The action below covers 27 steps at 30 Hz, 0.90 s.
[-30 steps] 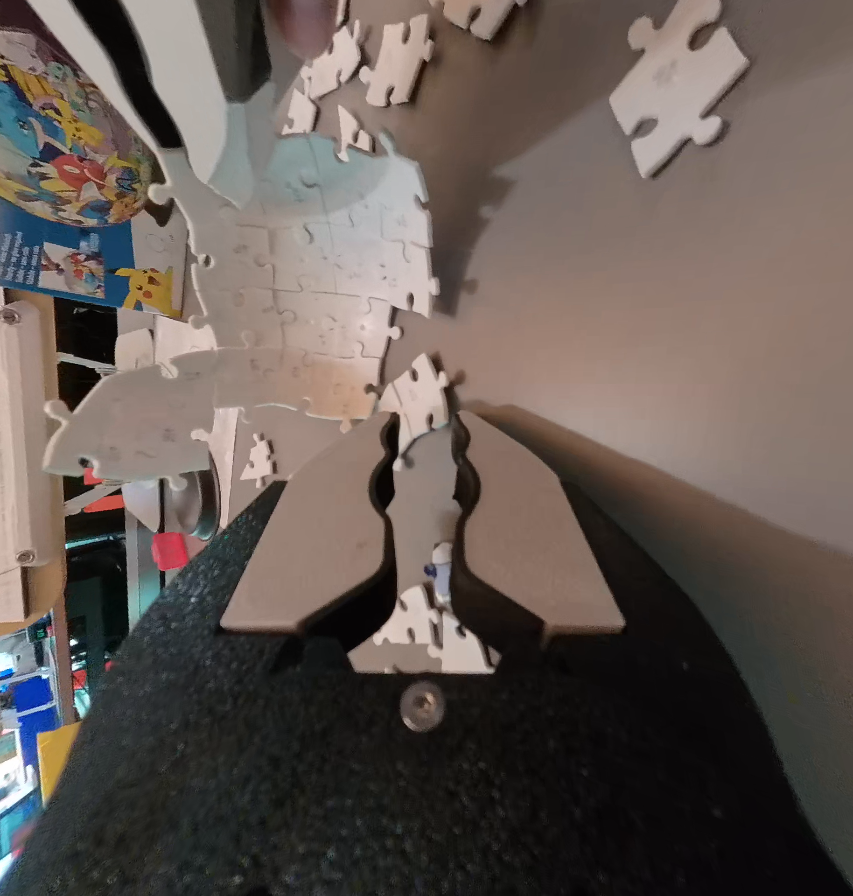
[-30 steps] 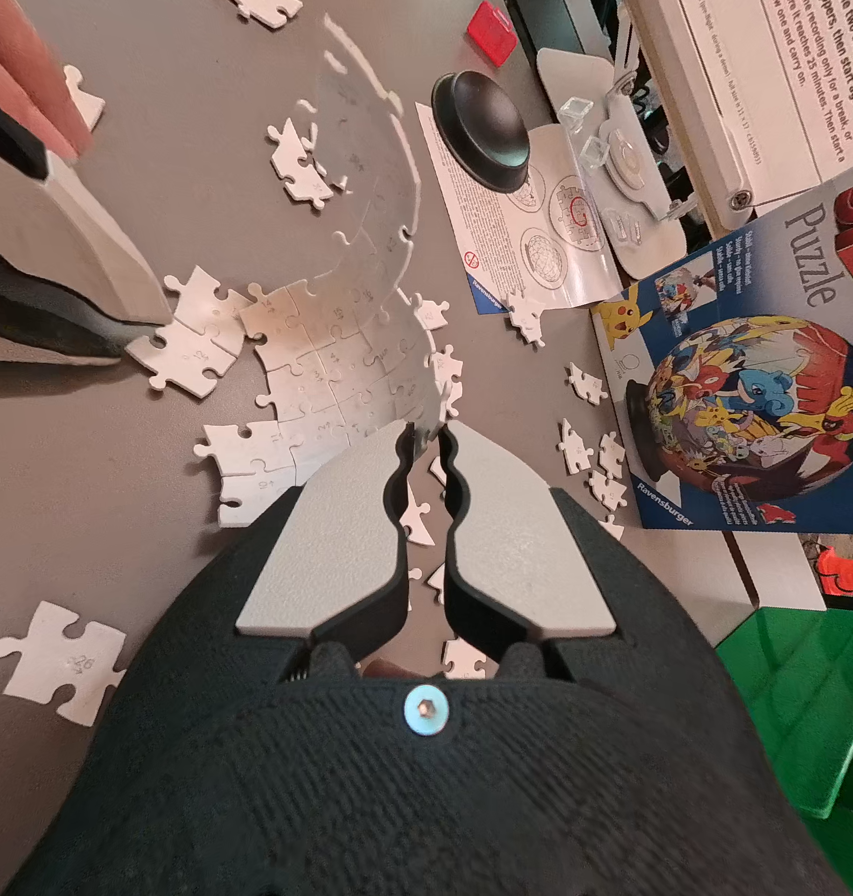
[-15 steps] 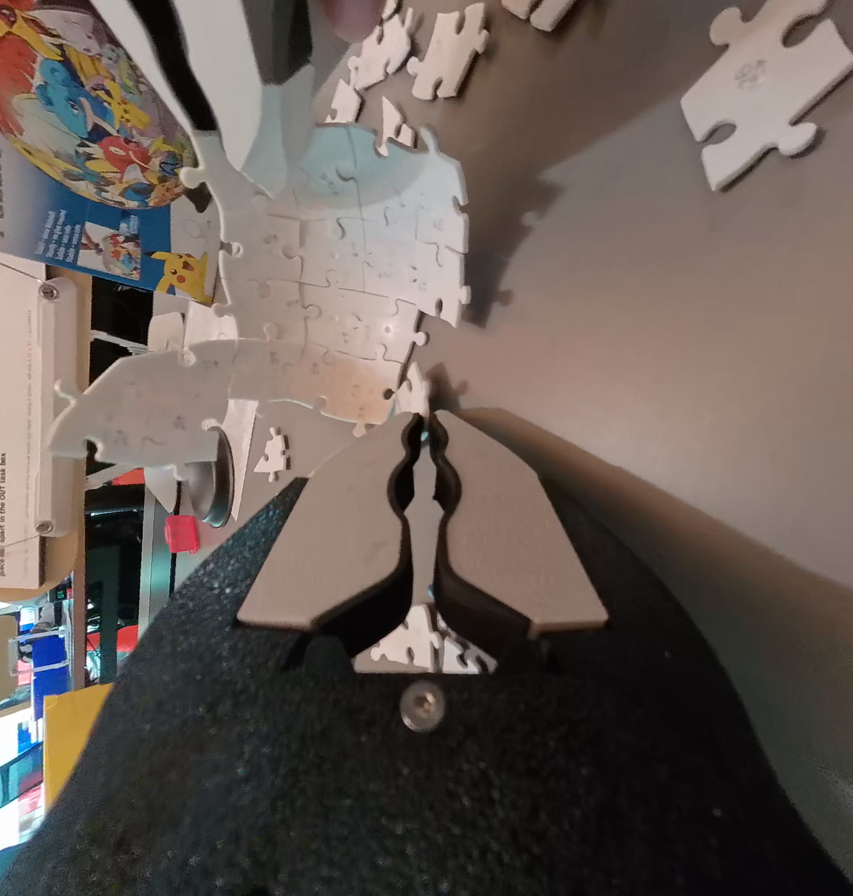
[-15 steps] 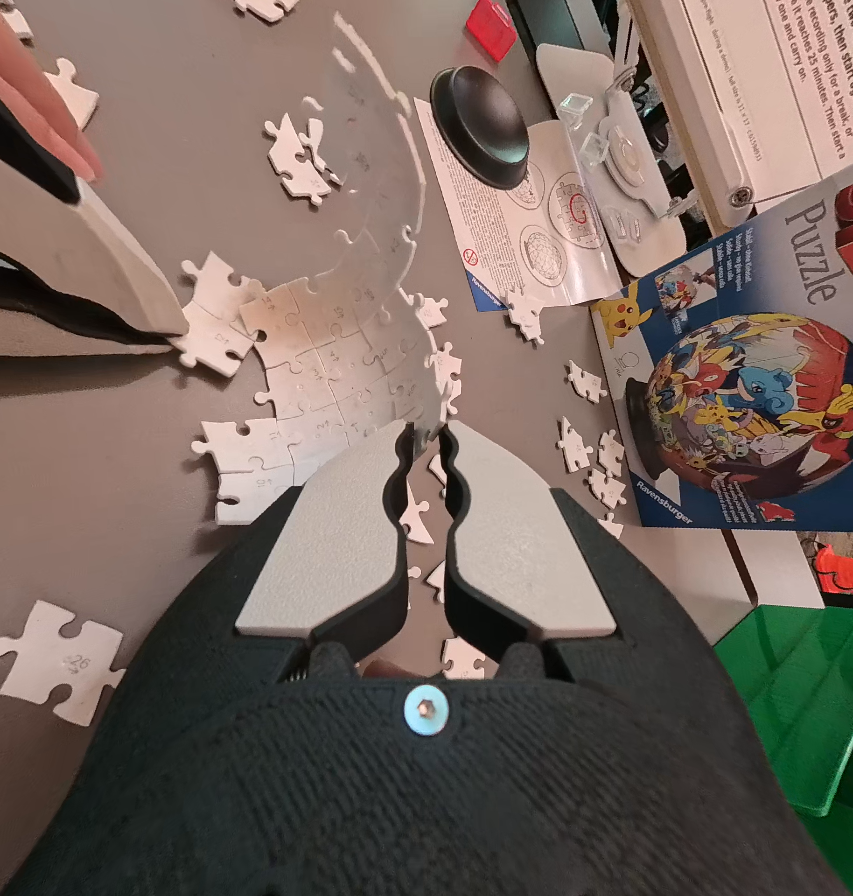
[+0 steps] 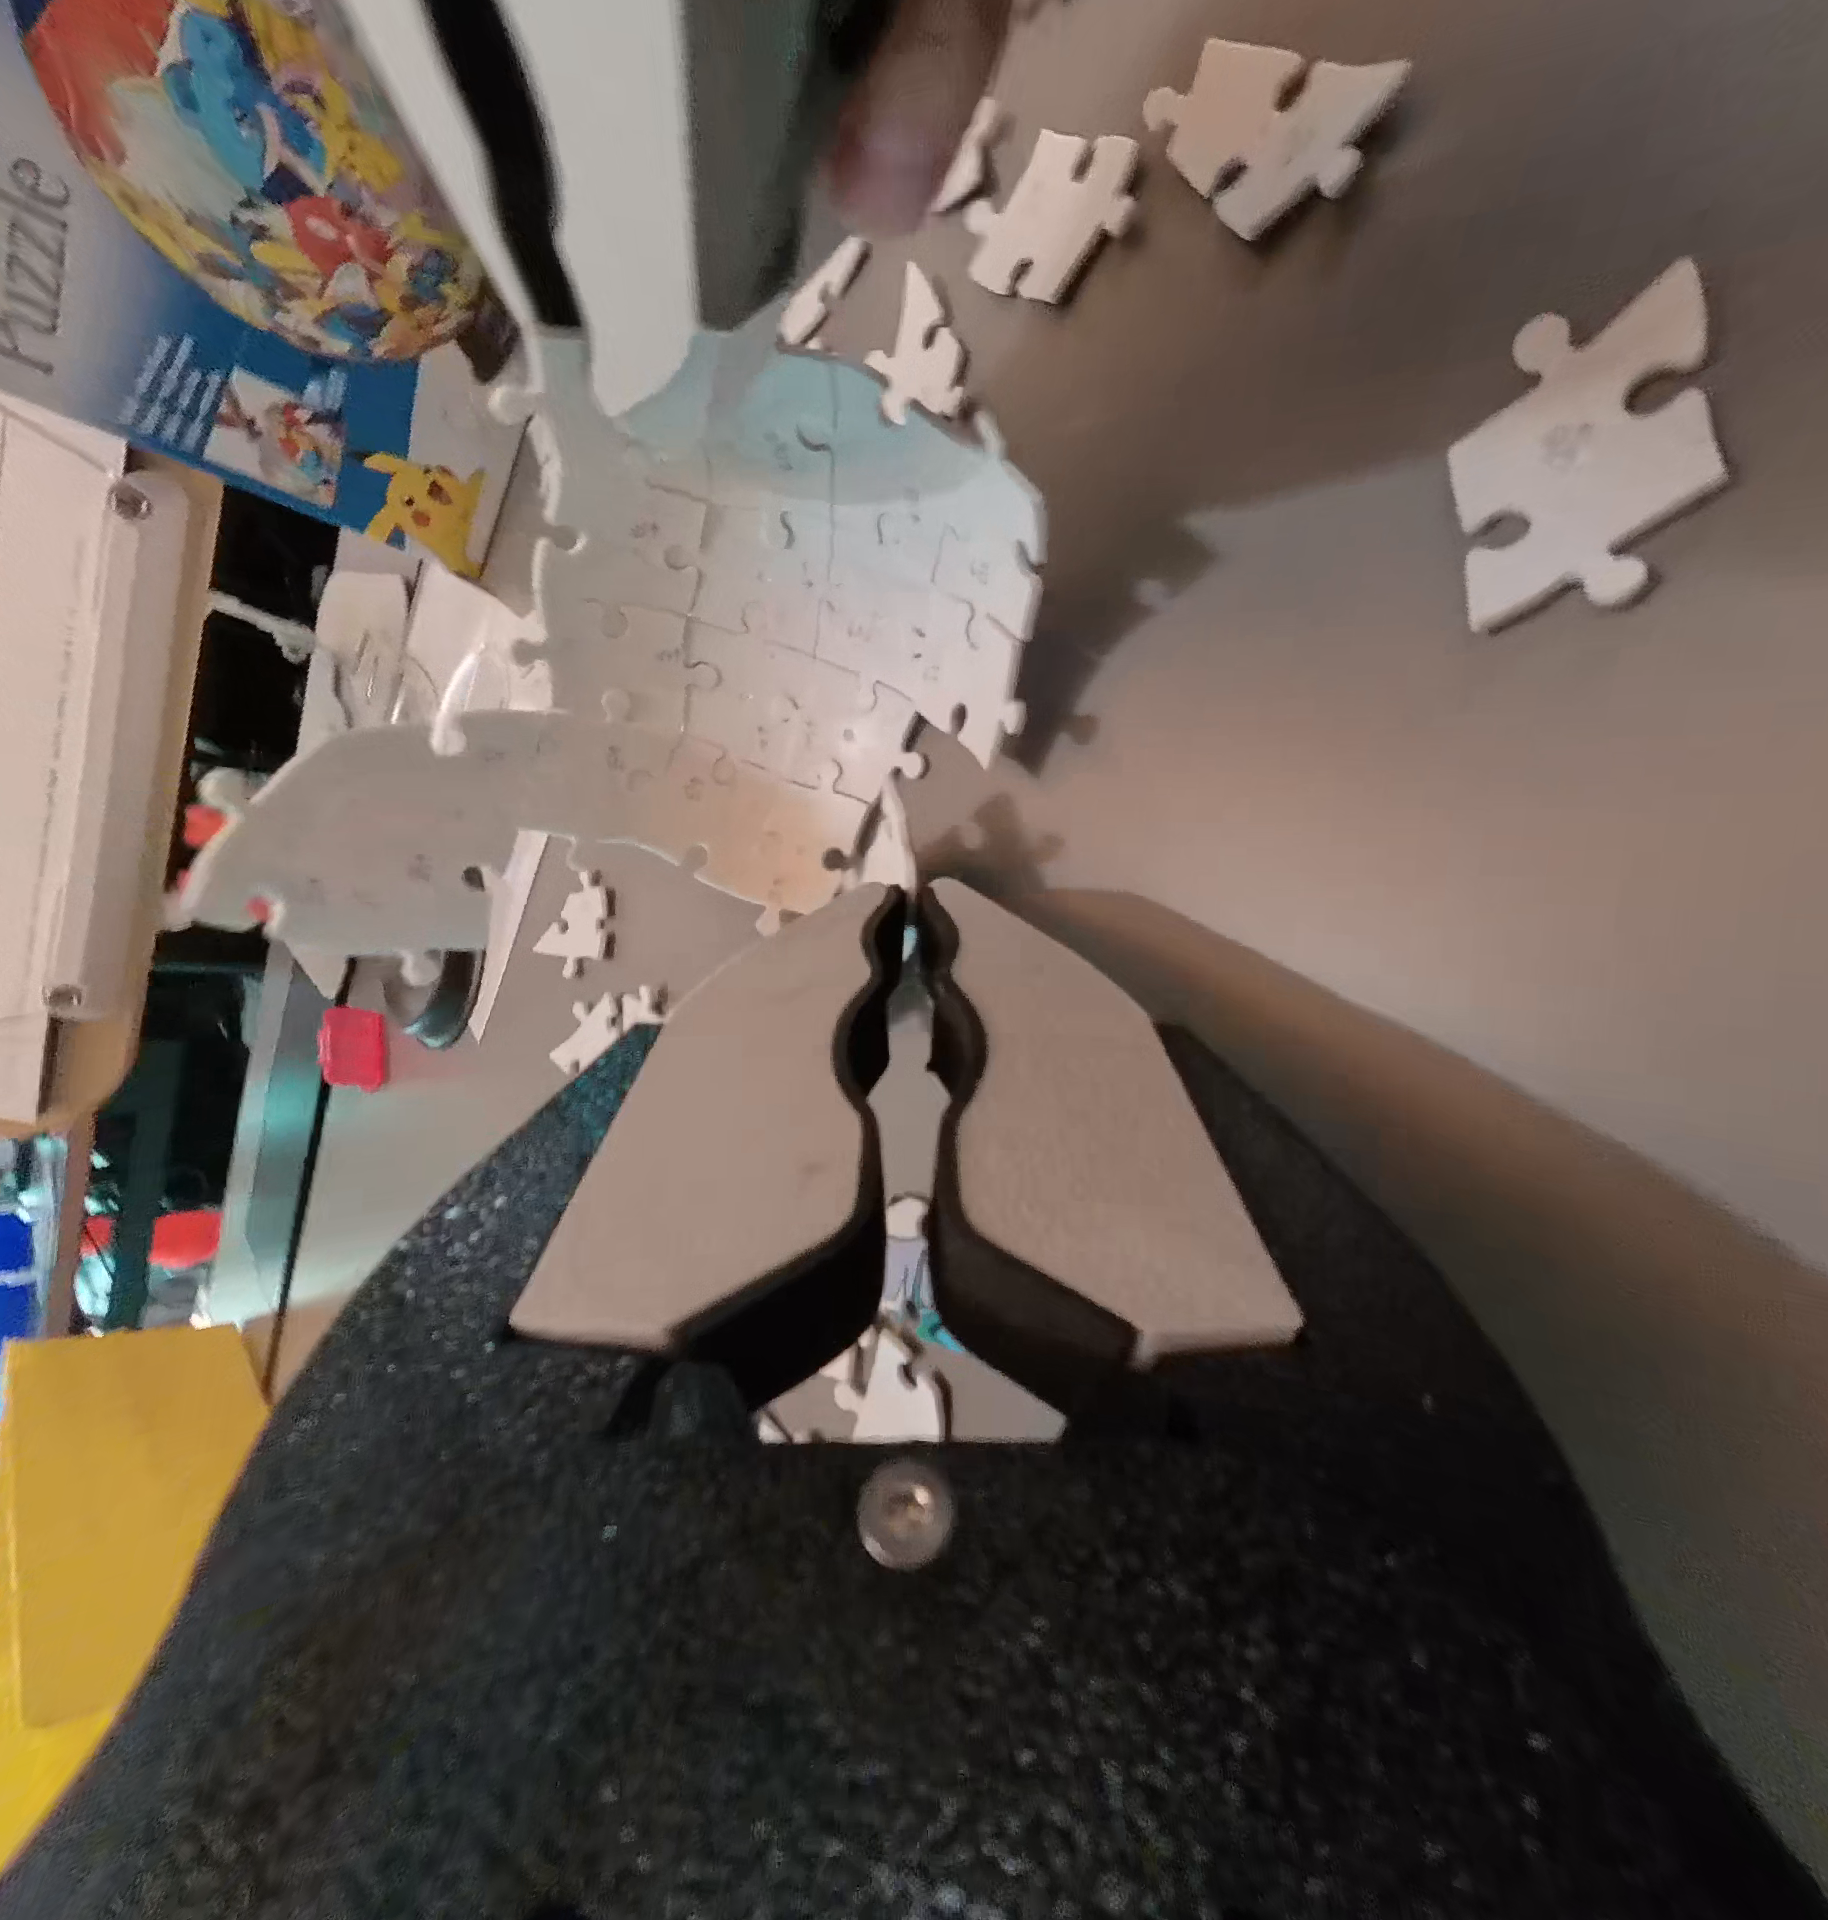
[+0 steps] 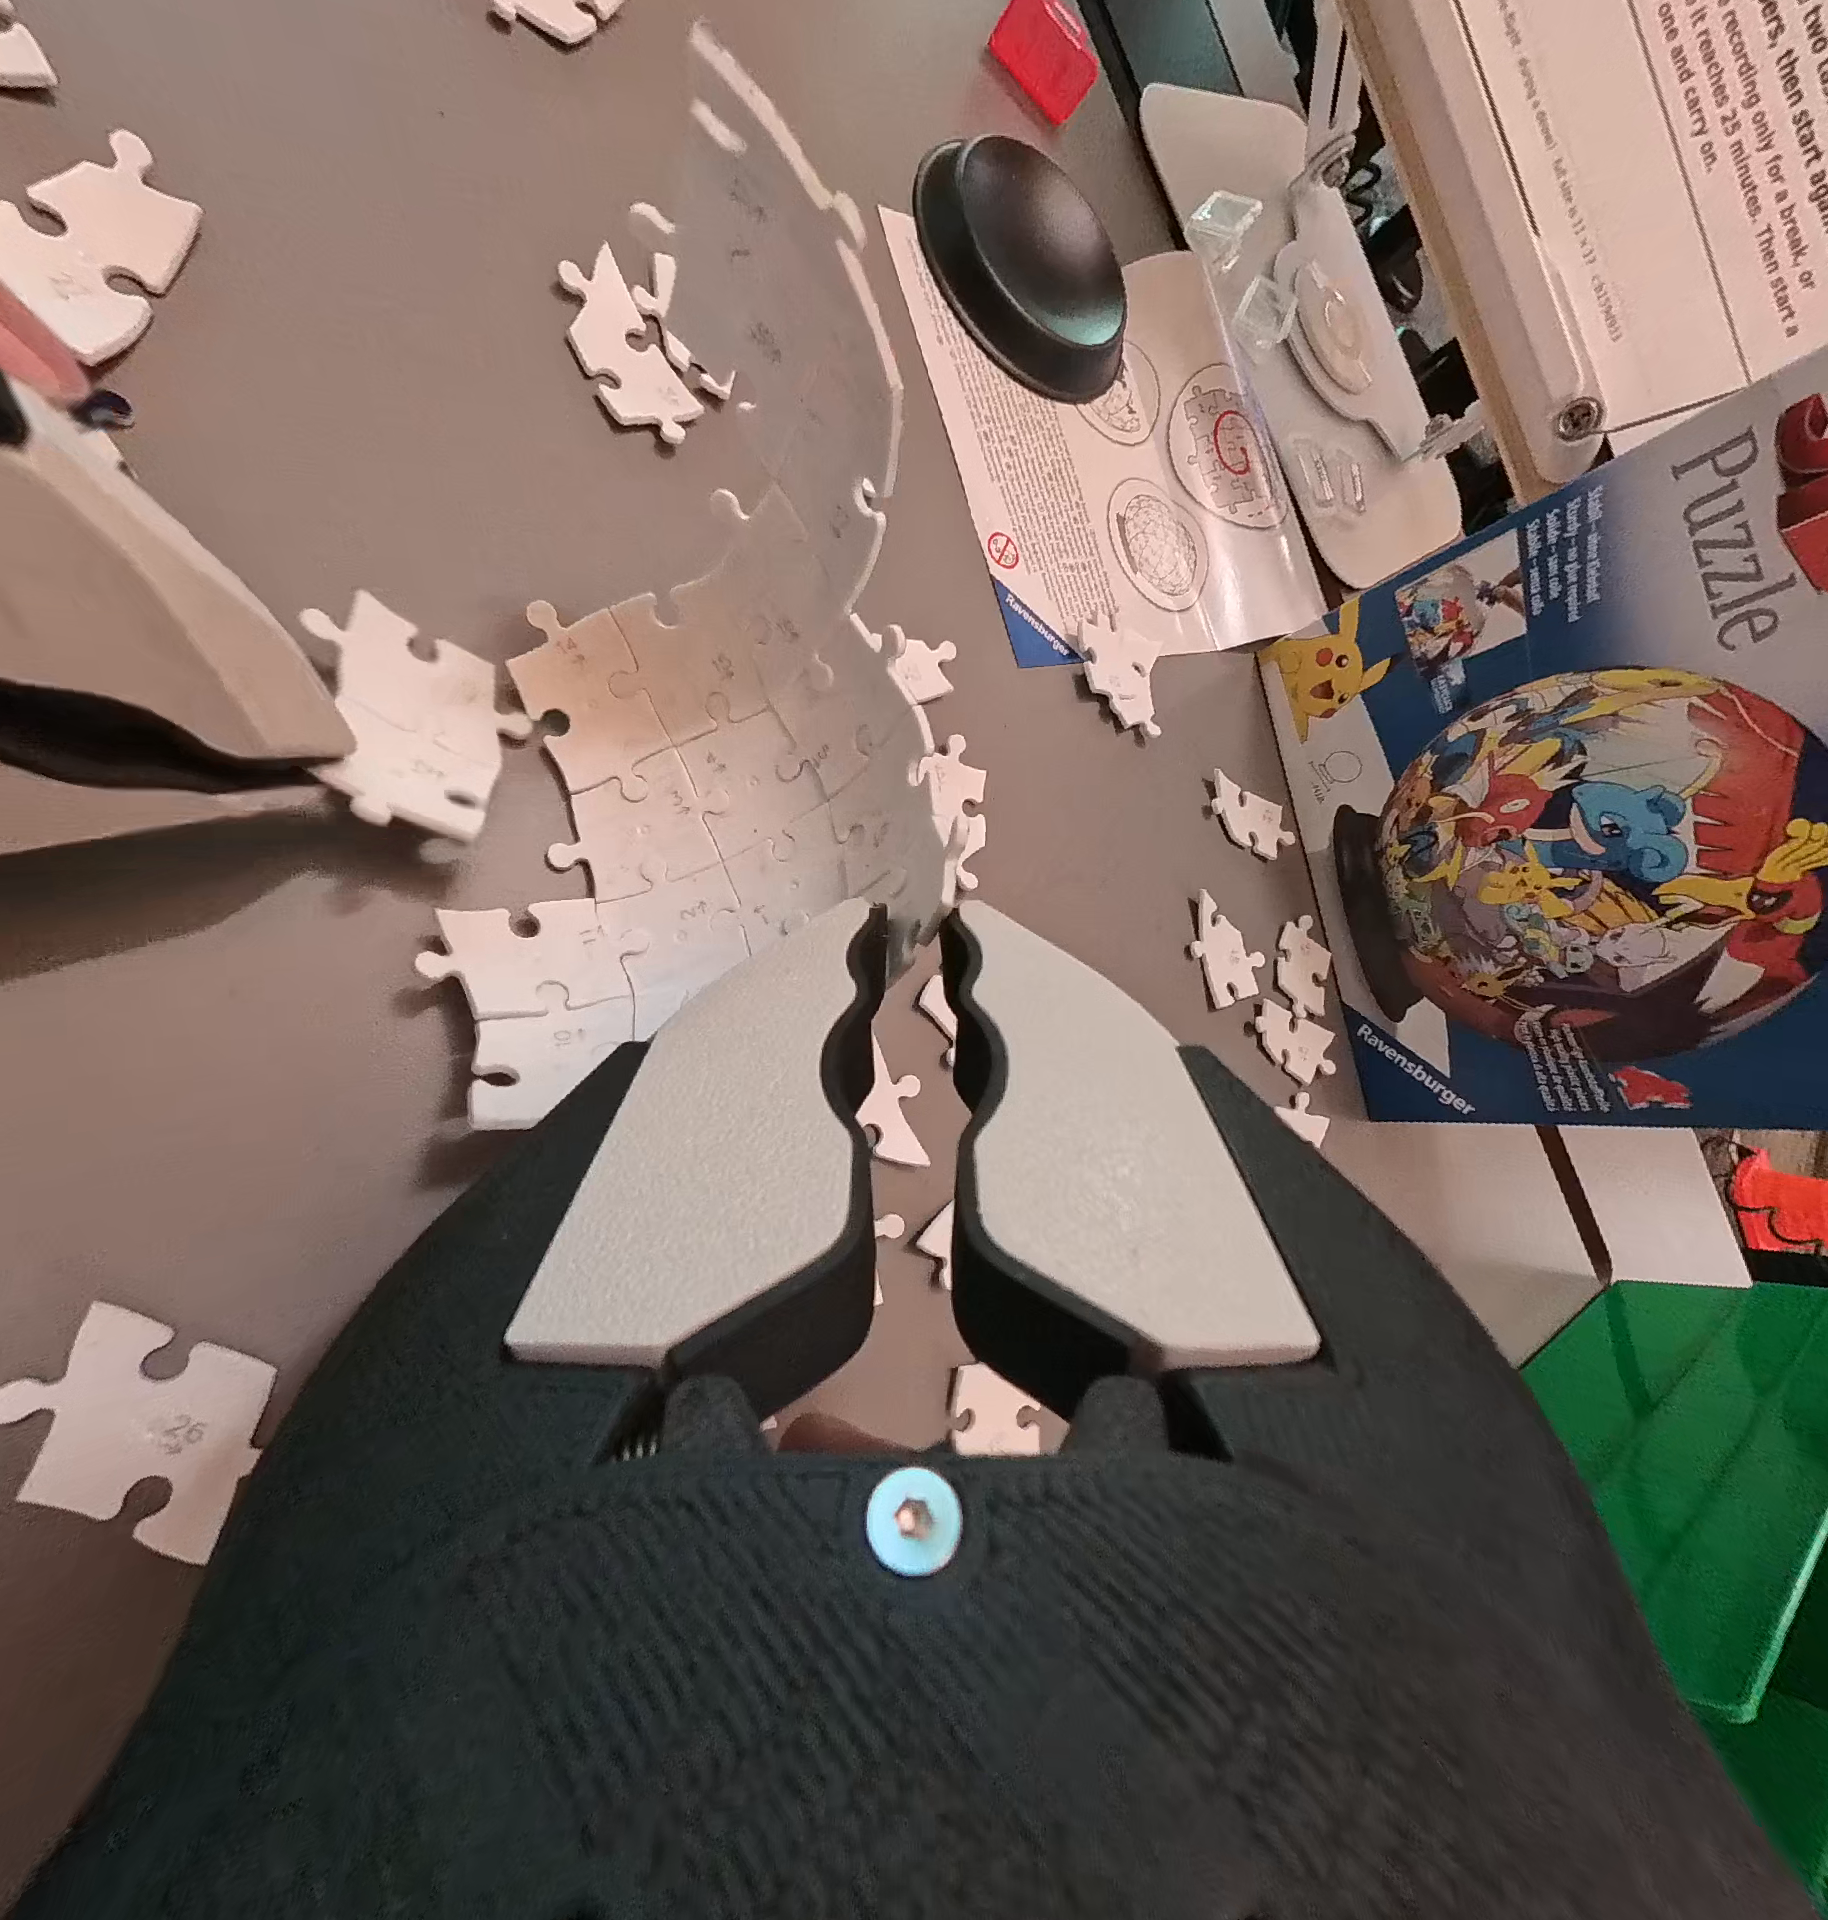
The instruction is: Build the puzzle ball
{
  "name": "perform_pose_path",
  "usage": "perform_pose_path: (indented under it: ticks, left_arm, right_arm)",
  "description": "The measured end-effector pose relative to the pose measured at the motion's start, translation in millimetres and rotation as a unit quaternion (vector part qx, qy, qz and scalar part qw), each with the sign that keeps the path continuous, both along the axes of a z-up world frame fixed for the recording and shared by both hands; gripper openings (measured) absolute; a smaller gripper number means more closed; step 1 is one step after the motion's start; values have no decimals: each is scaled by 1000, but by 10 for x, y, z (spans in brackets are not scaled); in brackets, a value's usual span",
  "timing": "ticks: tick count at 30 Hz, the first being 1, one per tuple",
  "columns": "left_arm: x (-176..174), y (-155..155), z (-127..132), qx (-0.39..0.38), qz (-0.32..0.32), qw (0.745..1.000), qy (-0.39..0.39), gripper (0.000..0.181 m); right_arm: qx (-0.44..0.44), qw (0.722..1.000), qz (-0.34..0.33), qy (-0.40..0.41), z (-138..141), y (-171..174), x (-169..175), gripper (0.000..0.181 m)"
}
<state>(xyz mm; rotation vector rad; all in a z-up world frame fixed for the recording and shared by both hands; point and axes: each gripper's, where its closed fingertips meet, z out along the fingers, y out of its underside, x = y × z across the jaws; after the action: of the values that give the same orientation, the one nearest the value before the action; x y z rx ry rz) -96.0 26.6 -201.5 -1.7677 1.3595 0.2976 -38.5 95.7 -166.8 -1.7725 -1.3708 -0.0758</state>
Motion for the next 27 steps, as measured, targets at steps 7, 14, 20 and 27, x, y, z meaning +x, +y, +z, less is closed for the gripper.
perform_pose_path:
  ticks: [7,14,20,27]
  left_arm:
    - [-137,142,382,62,89,992,-64,2]
    - [32,107,241,79,47,995,-25,2]
    - [162,90,-11,57,22,998,31,2]
    - [180,83,-131,30,22,996,77,3]
  right_arm:
    - [0,1000,-5,-4,7,-3,12,10]
    - [-6,1000,-5,5,2,-5,17,10]
    - [-5,1000,-2,4,9,-7,17,10]
    - [-1,1000,2,2,22,-12,3,9]
